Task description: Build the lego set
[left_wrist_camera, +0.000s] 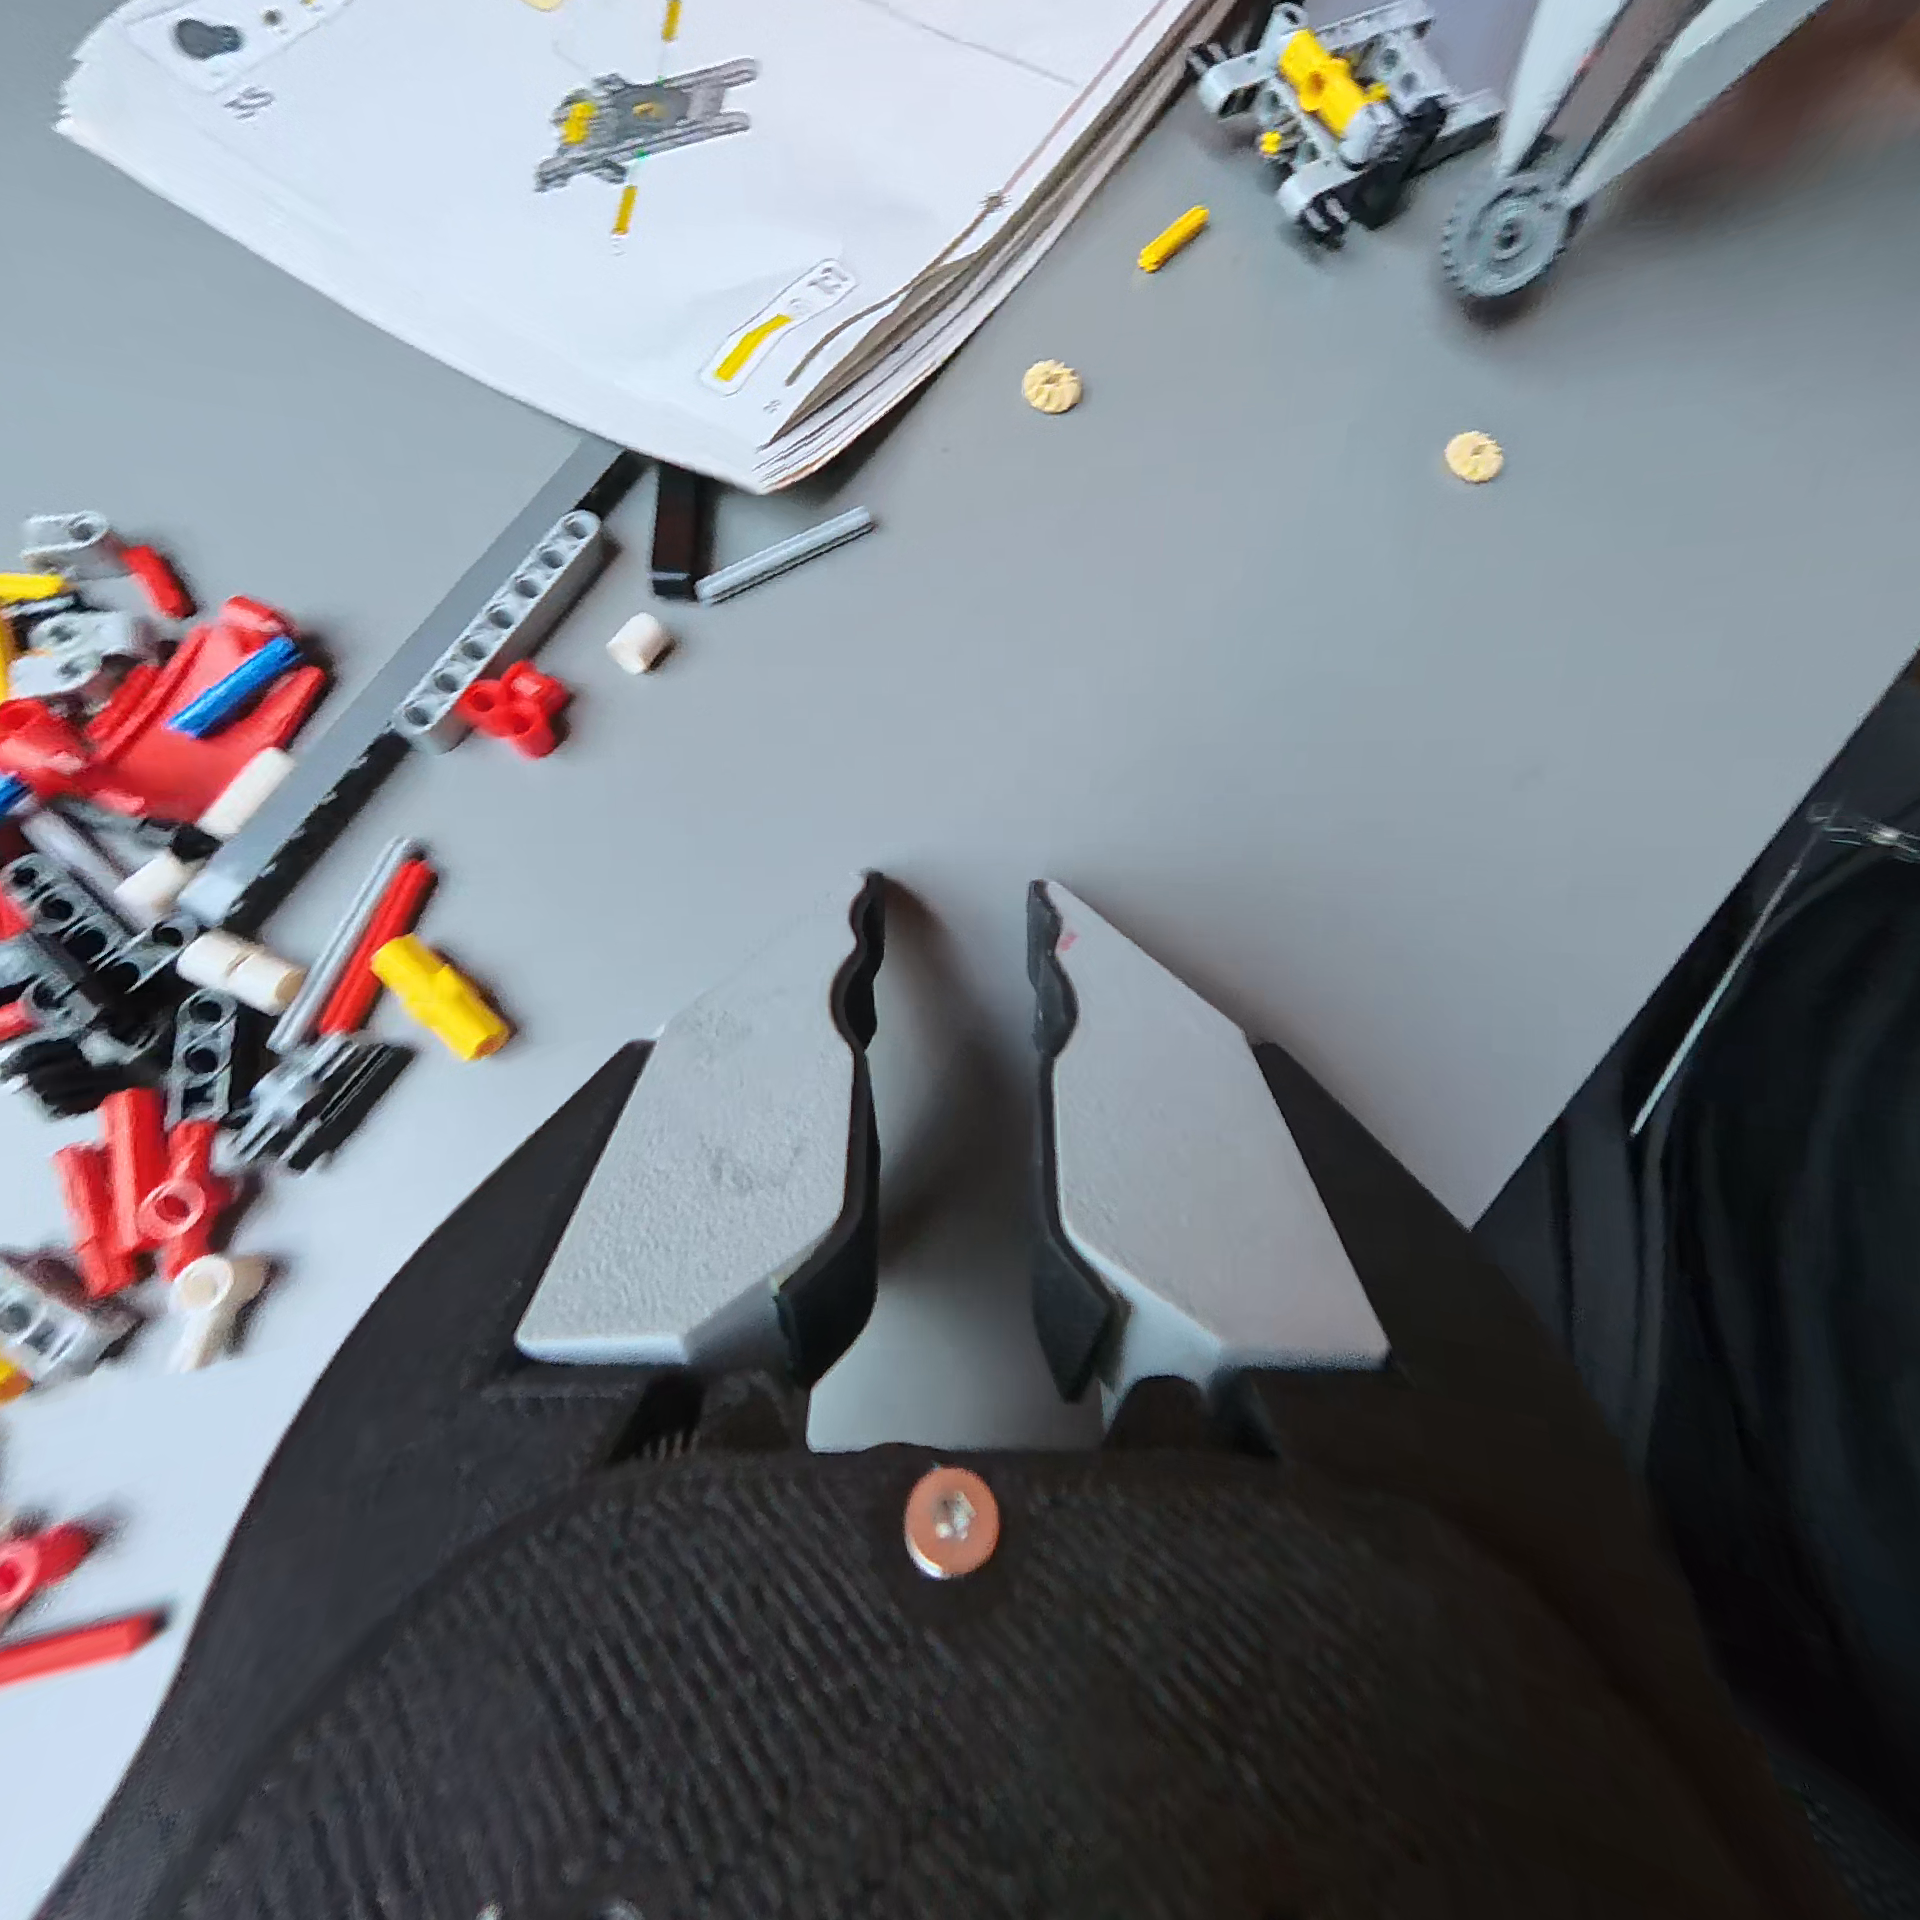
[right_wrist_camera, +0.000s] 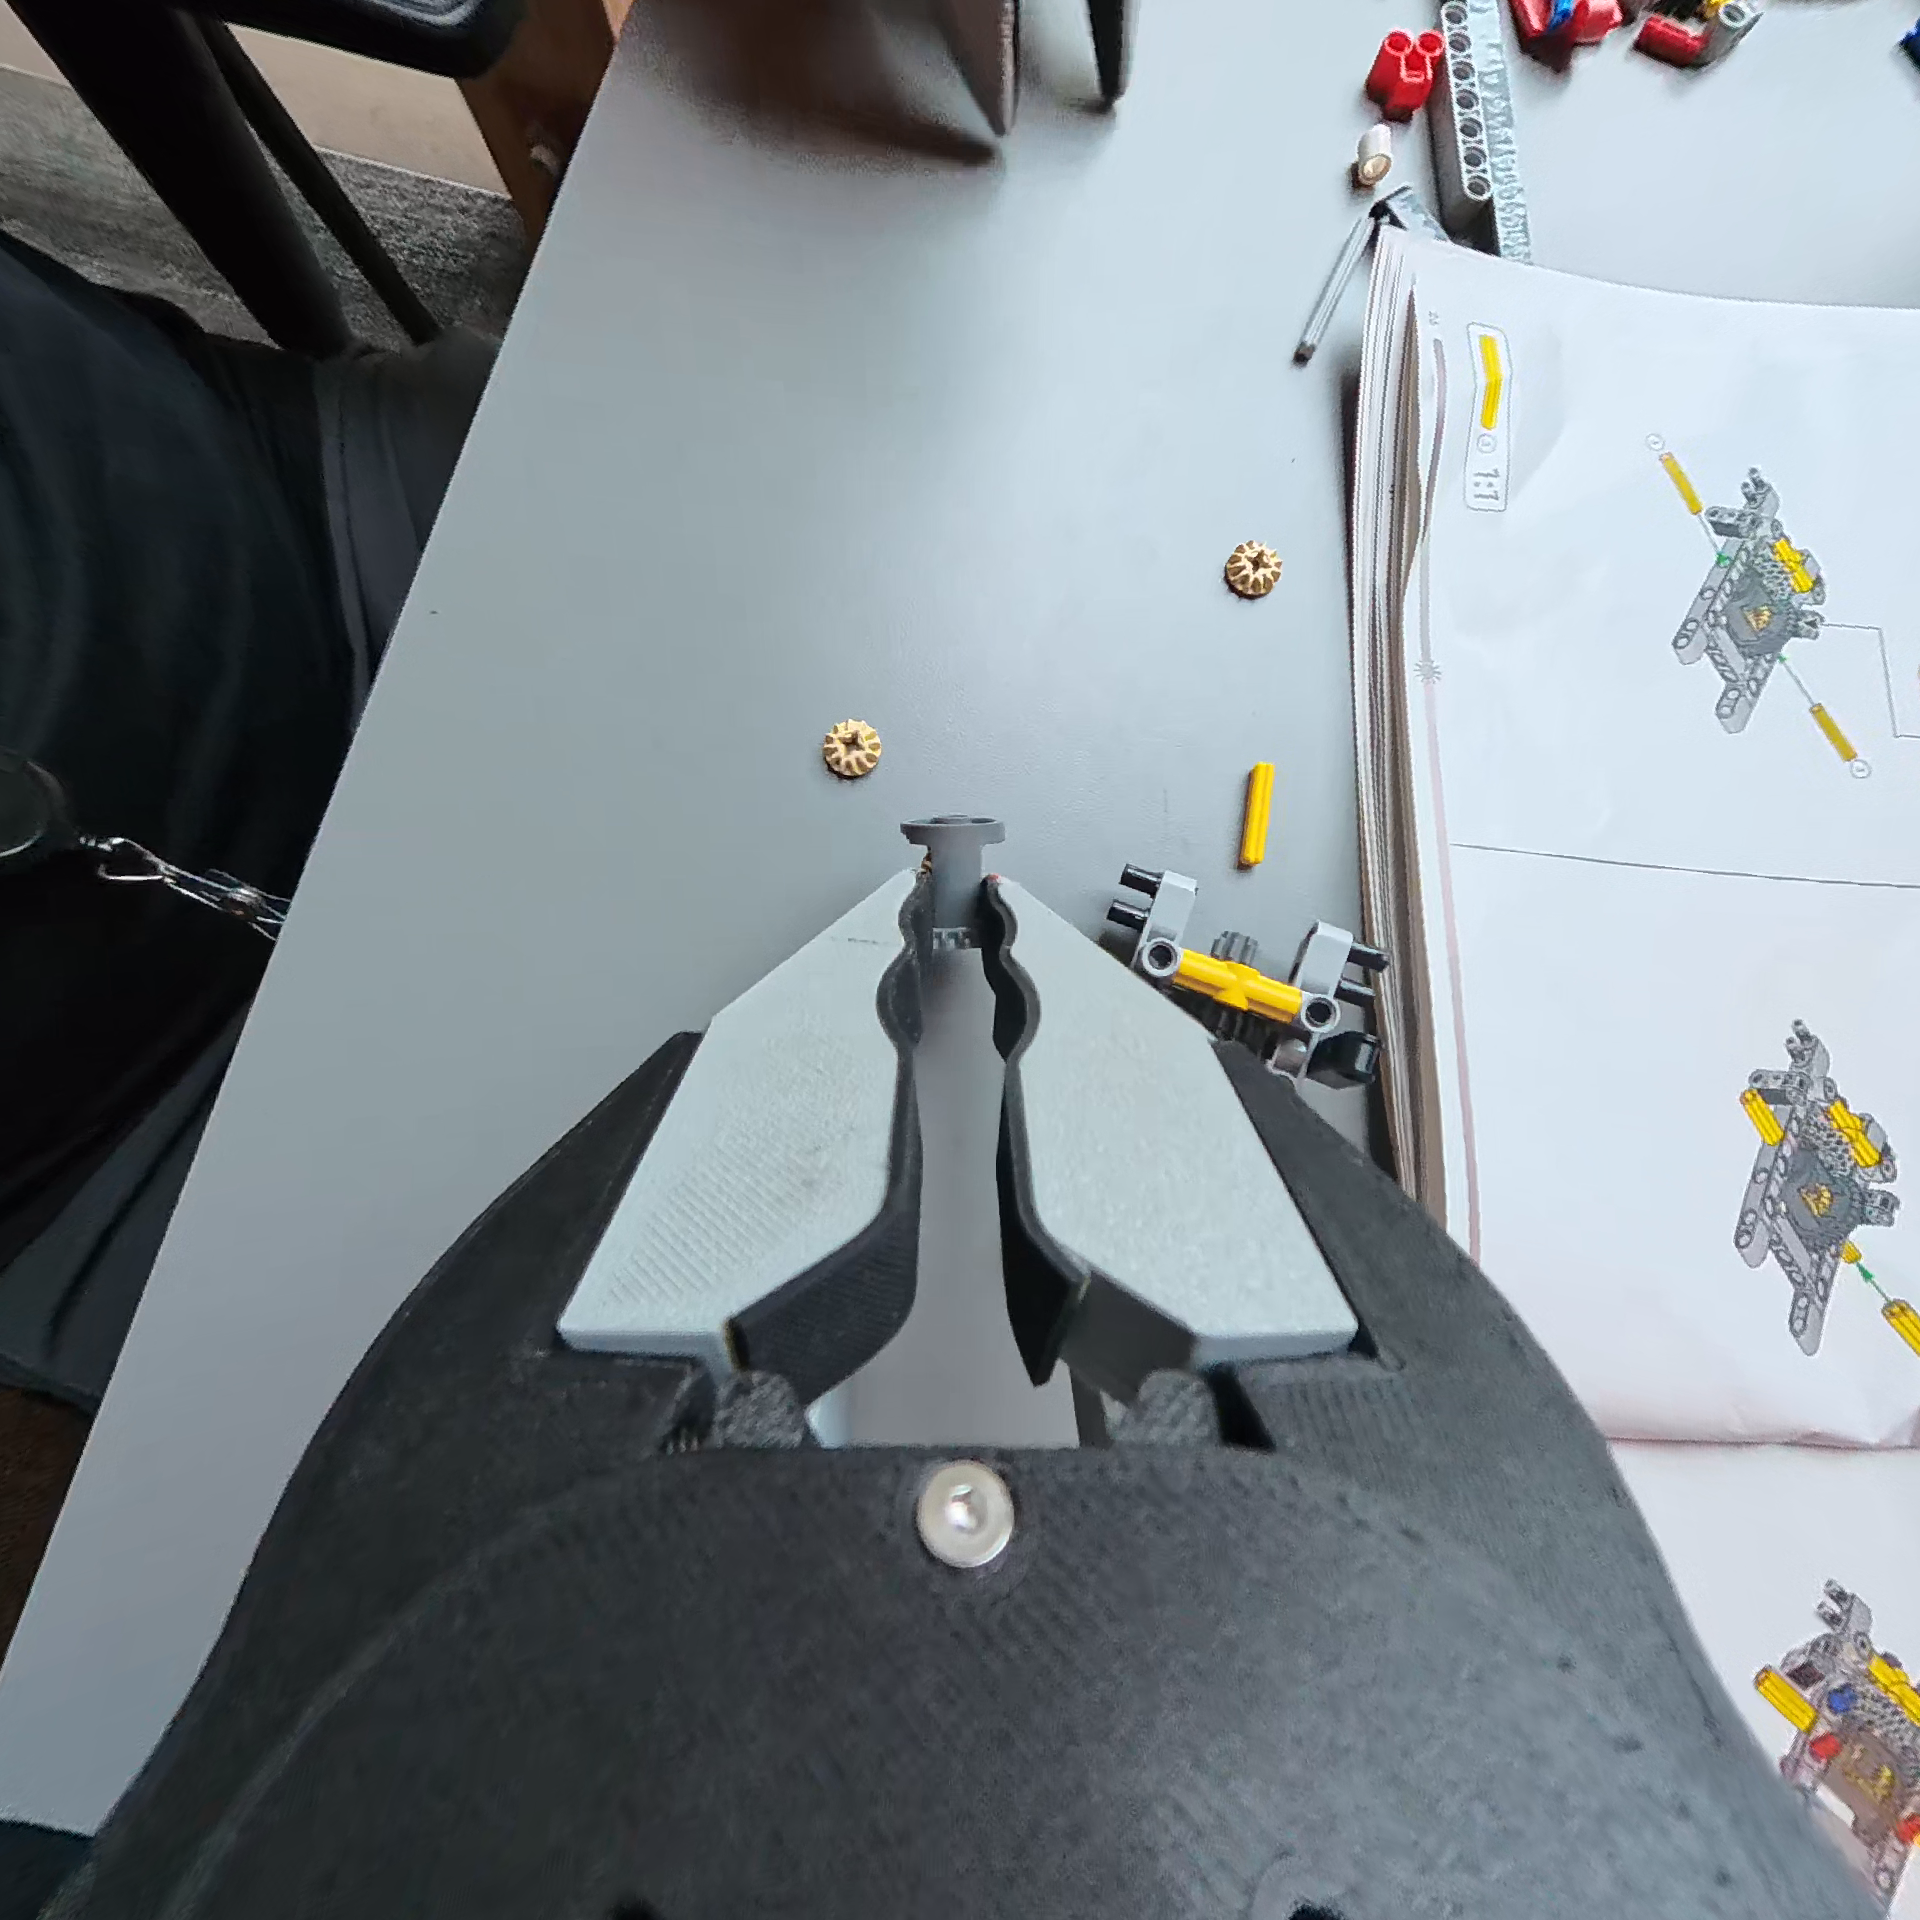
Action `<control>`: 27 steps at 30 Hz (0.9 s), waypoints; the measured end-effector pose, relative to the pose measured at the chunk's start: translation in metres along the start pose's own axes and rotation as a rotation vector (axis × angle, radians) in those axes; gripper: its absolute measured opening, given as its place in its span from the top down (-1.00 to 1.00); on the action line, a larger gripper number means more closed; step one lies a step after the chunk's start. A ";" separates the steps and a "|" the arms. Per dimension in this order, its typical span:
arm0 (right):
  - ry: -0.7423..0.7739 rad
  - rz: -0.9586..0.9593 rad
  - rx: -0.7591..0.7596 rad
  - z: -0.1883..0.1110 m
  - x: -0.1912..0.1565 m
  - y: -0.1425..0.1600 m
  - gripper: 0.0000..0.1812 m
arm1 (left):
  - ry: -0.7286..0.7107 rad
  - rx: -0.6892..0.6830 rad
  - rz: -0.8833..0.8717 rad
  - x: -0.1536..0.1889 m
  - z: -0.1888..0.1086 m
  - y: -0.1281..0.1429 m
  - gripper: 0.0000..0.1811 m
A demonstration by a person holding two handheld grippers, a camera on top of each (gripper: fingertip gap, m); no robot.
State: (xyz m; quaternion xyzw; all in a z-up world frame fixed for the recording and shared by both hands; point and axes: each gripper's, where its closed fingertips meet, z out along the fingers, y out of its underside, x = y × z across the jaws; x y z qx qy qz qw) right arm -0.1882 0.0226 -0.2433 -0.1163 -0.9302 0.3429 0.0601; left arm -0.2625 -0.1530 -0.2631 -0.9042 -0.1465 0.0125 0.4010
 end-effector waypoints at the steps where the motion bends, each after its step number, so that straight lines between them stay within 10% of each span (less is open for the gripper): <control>1: 0.005 0.005 -0.006 0.000 0.001 0.000 0.94 | 0.018 -0.002 0.011 0.006 0.004 -0.003 0.73; 27: 0.023 -0.031 -0.055 0.008 -0.005 0.000 0.94 | 0.177 -0.036 0.146 0.064 0.044 -0.028 1.00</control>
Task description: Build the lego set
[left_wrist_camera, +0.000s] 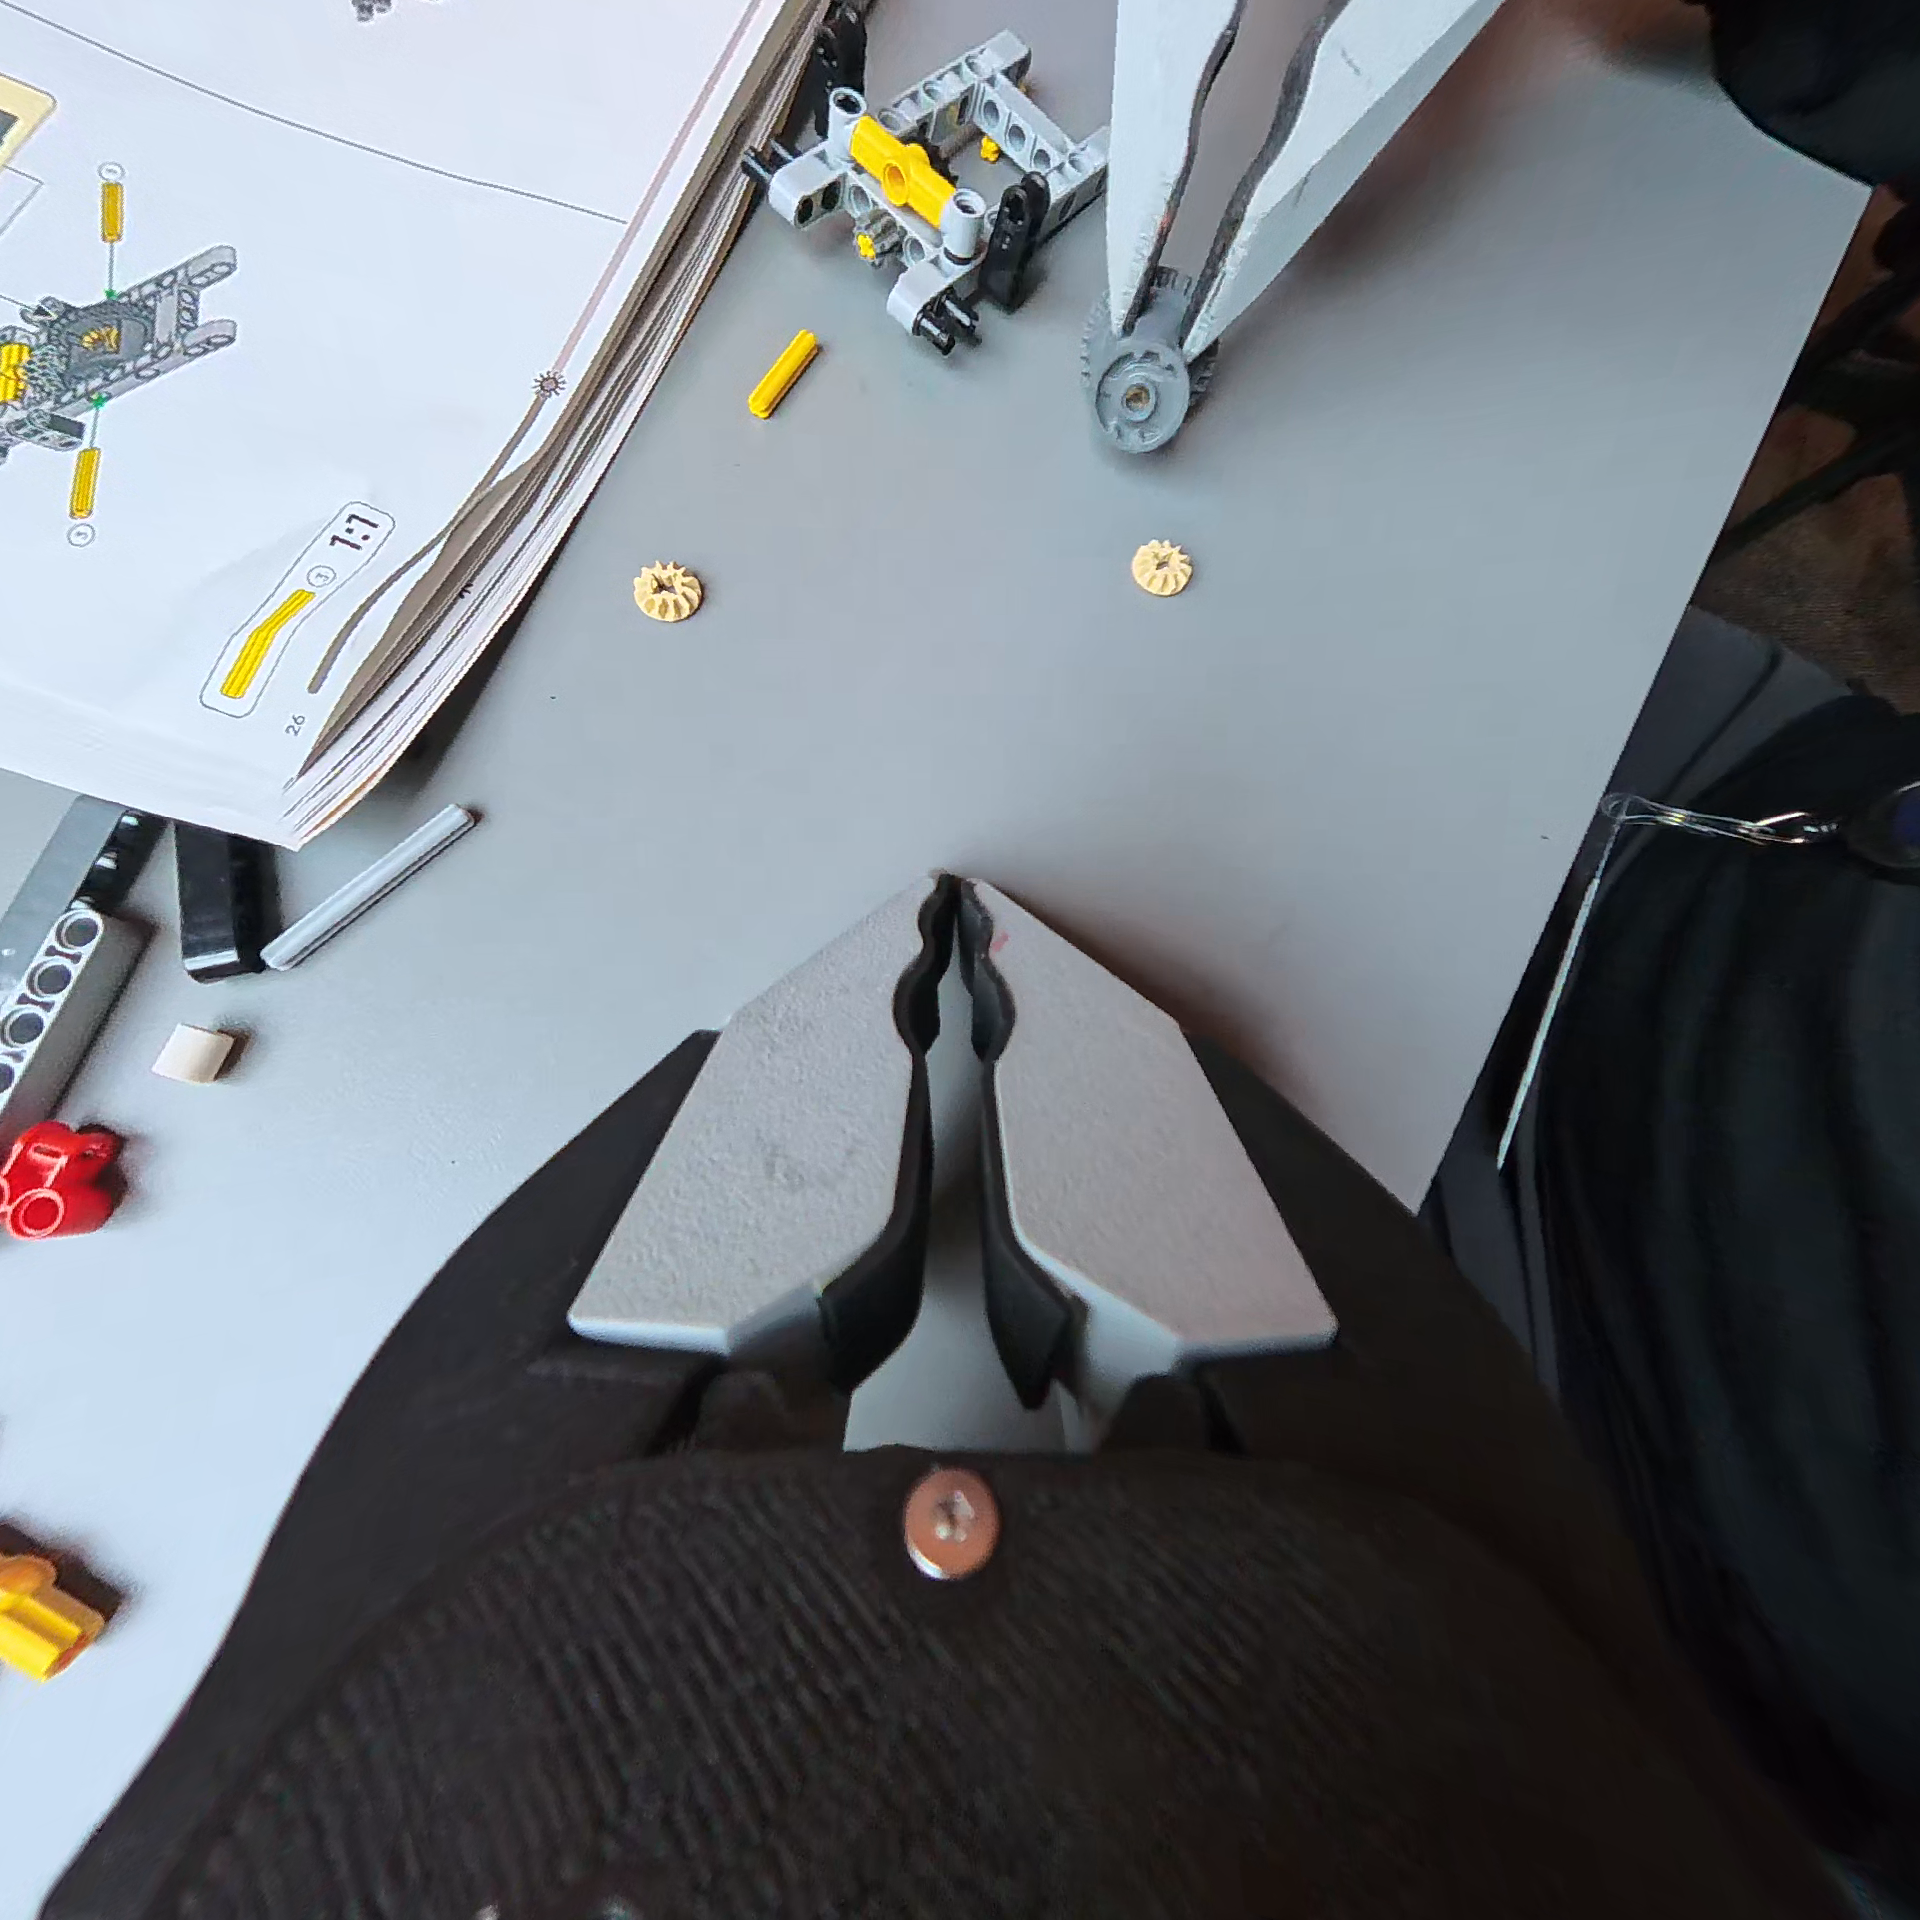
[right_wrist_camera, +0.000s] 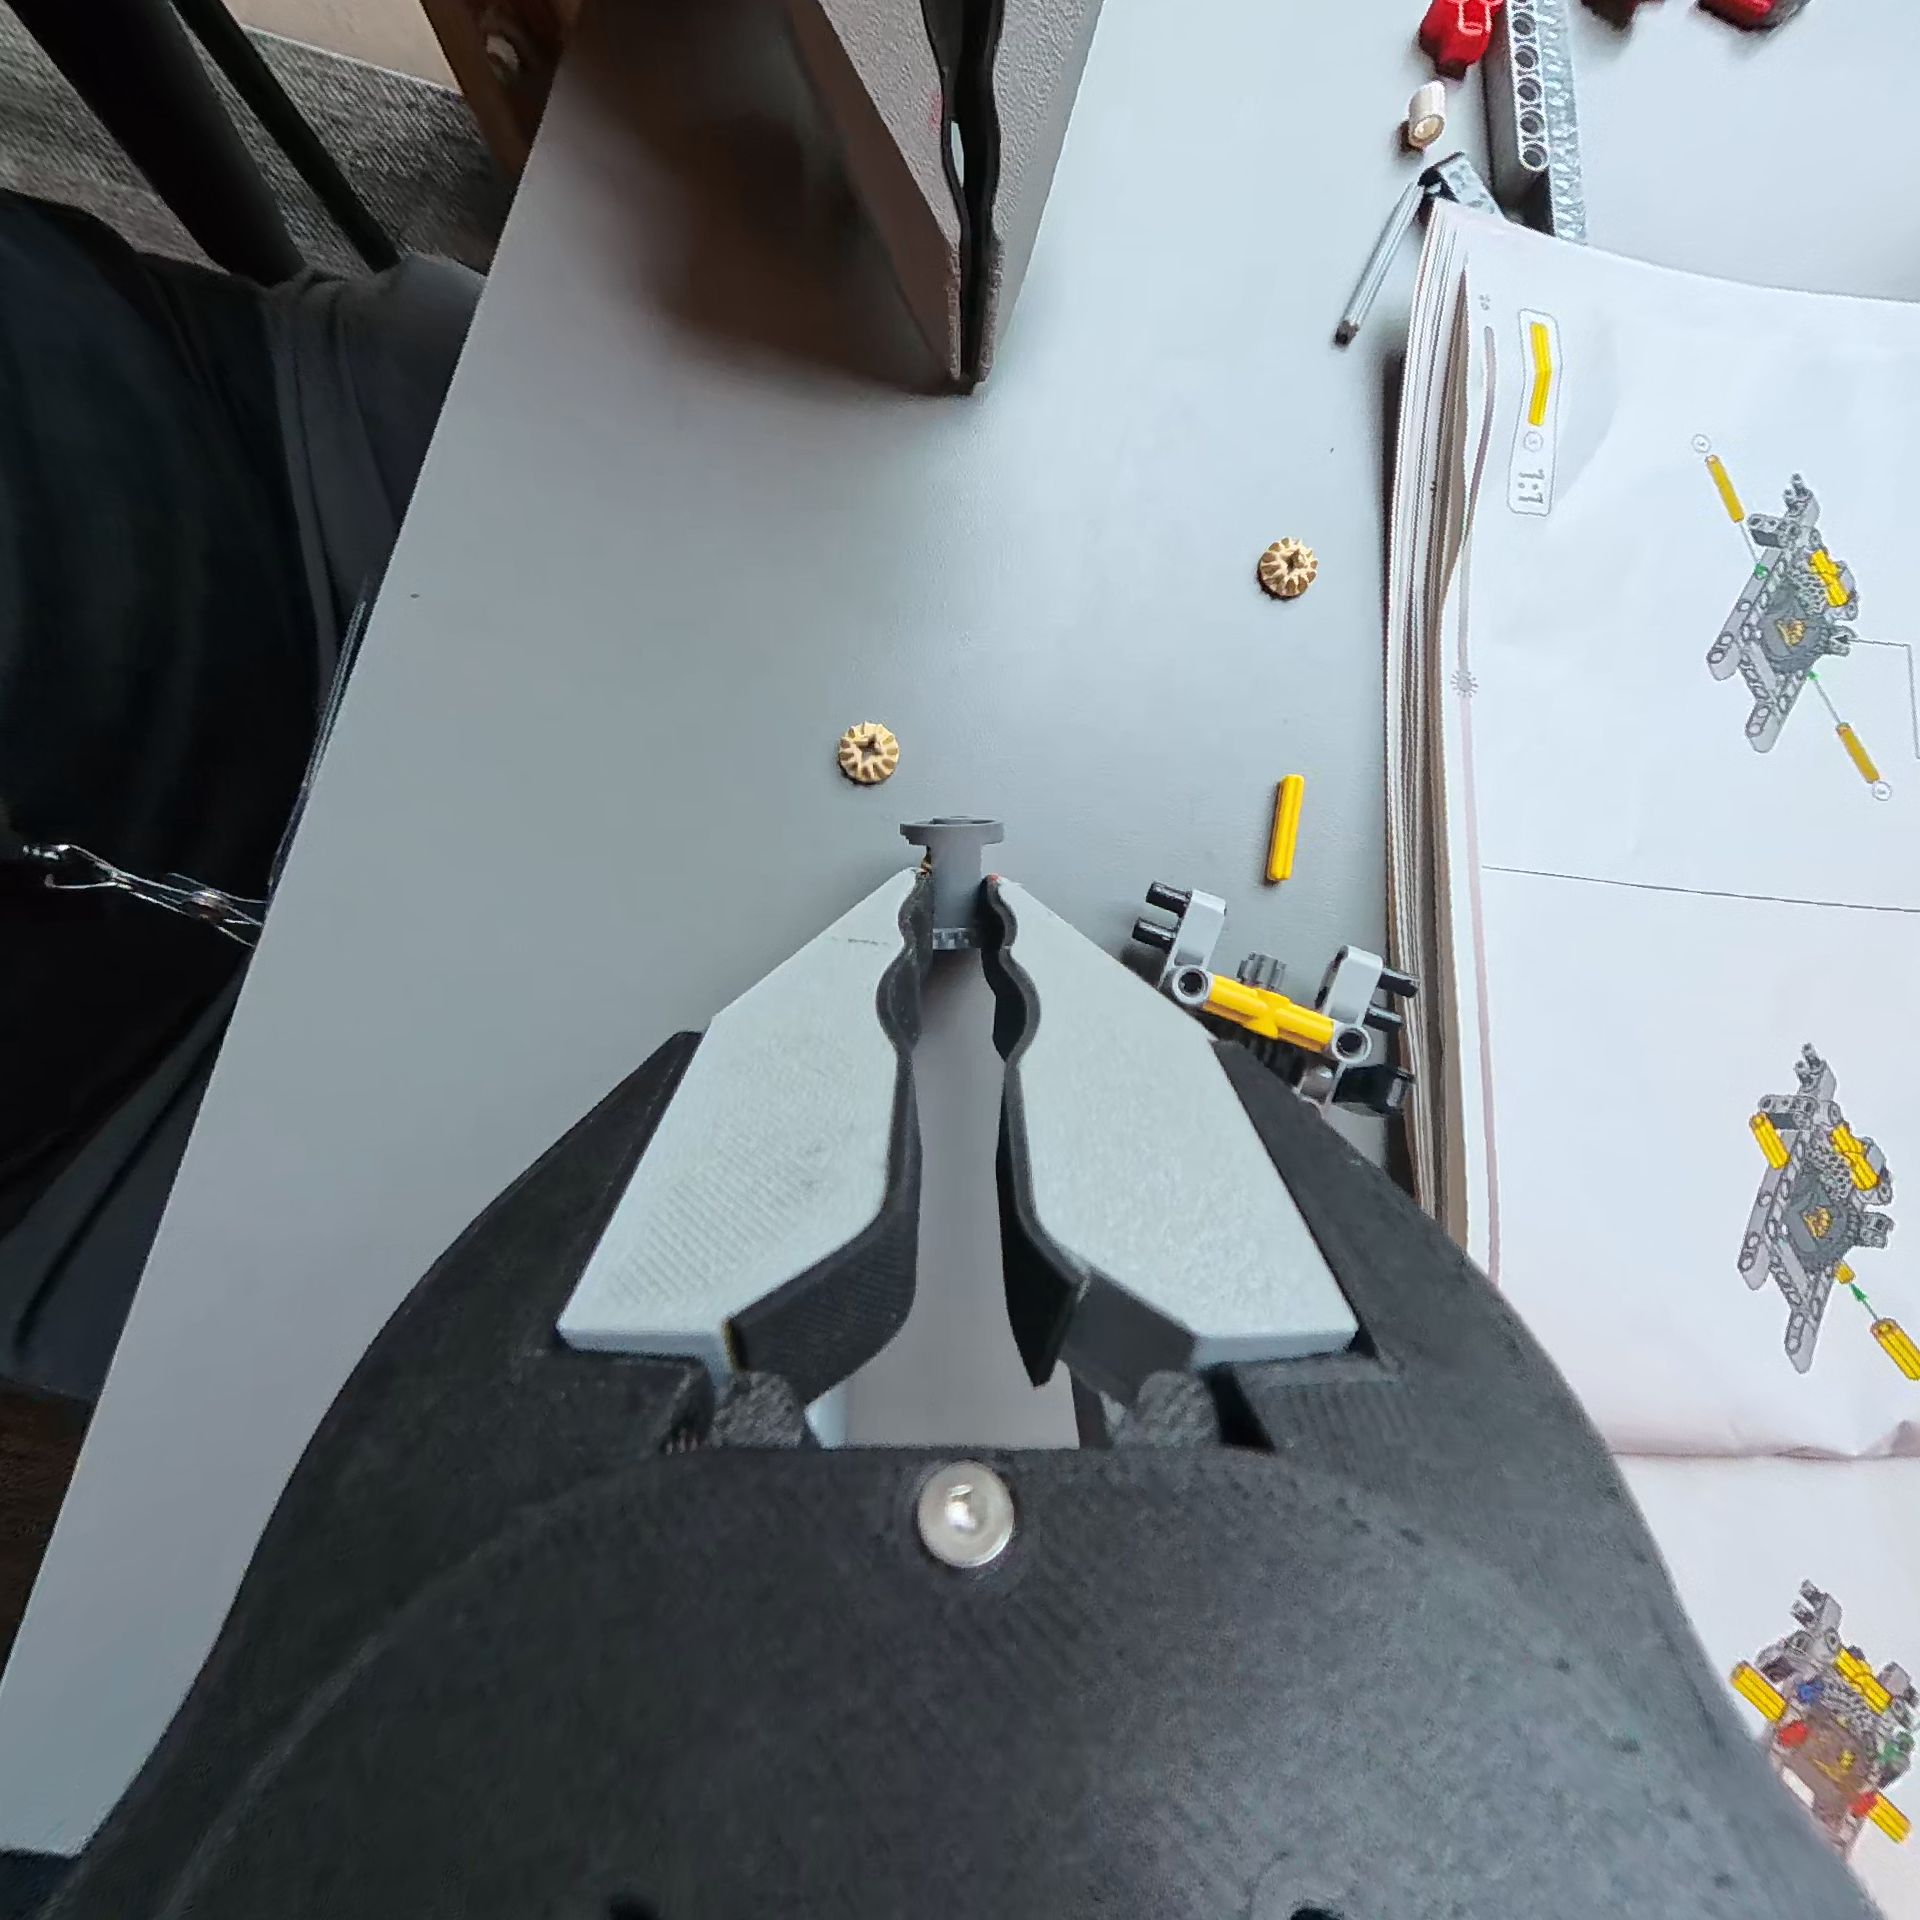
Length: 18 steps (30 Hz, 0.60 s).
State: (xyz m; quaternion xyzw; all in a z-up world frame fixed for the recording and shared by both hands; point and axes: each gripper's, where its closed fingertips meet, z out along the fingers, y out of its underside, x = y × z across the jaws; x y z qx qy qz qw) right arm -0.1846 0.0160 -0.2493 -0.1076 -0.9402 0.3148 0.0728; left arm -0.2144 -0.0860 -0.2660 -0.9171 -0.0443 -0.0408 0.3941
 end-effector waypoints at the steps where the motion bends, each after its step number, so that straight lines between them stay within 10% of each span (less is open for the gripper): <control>1: 0.004 -0.006 -0.005 0.000 0.000 -0.001 0.94 | 0.004 0.000 -0.004 0.000 0.000 0.000 1.00; 18: 0.002 -0.085 -0.003 0.002 -0.009 -0.005 0.94 | 0.042 0.002 -0.028 0.002 0.000 0.000 1.00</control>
